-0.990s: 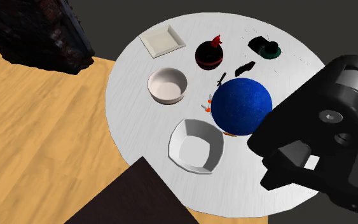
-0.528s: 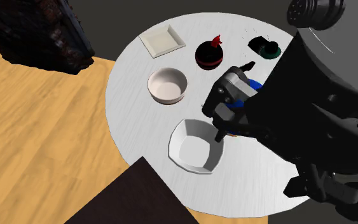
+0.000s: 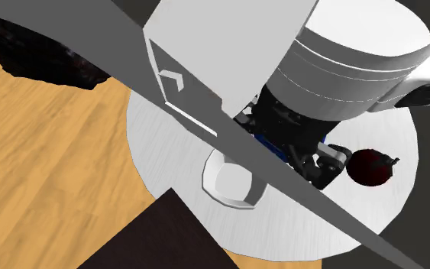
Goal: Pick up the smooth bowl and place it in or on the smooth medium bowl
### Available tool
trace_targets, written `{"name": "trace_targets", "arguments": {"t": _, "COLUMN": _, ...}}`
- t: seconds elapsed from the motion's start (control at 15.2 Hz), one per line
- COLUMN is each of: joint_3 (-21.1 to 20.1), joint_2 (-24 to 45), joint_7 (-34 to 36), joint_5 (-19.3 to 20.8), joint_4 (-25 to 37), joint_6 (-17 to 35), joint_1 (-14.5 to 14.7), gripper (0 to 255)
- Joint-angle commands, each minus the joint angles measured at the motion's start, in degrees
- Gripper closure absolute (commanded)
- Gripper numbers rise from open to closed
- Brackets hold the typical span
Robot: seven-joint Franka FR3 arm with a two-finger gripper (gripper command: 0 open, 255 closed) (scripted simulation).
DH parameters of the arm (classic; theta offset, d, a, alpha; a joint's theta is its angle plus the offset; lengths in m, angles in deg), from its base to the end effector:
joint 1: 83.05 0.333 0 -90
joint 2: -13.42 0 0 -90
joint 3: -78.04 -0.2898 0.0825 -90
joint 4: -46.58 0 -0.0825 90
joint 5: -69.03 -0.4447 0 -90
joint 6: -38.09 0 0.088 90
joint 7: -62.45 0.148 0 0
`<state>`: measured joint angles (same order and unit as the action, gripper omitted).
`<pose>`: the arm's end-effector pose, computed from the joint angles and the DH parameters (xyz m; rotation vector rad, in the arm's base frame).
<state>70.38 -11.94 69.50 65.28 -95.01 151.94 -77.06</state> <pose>0.4542 0.1121 0.3543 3.1332 0.1150 -0.0688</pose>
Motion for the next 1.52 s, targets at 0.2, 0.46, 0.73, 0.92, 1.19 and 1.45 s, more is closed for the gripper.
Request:
{"name": "trace_targets", "arguments": {"t": 0.2, "joint_3": -2.4, "joint_2": 8.5, "joint_7": 2.8, "joint_5": -2.2, "joint_4": 0.6, "joint_6": 8.1, "joint_1": 1.5, "gripper": 0}}
{"name": "trace_targets", "arguments": {"t": 0.46, "joint_3": -4.3, "joint_2": 16.2, "joint_7": 5.1, "joint_5": -3.3, "joint_4": 2.4, "joint_6": 14.2, "joint_1": 2.6, "gripper": 0}}
{"name": "trace_targets", "arguments": {"t": 0.73, "joint_3": -5.9, "joint_2": 24.4, "joint_7": 7.4, "joint_5": -3.7, "joint_4": 5.3, "joint_6": 19.6, "joint_1": 3.8, "gripper": 0}}
{"name": "trace_targets", "arguments": {"t": 0.92, "joint_3": -6.8, "joint_2": 30.7, "joint_7": 9.2, "joint_5": -3.5, "joint_4": 8.3, "joint_6": 23.2, "joint_1": 4.8, "gripper": 0}}
{"name": "trace_targets", "arguments": {"t": 1.19, "joint_3": -7.5, "joint_2": 39.2, "joint_7": 11.7, "joint_5": -2.8, "joint_4": 13.3, "joint_6": 27.0, "joint_1": 6.4, "gripper": 0}}
{"name": "trace_targets", "arguments": {"t": 1.45, "joint_3": -7.7, "joint_2": 47.7, "joint_7": 13.9, "joint_5": -1.9, "joint_4": 19.3, "joint_6": 29.9, "joint_1": 8.5, "gripper": 0}}
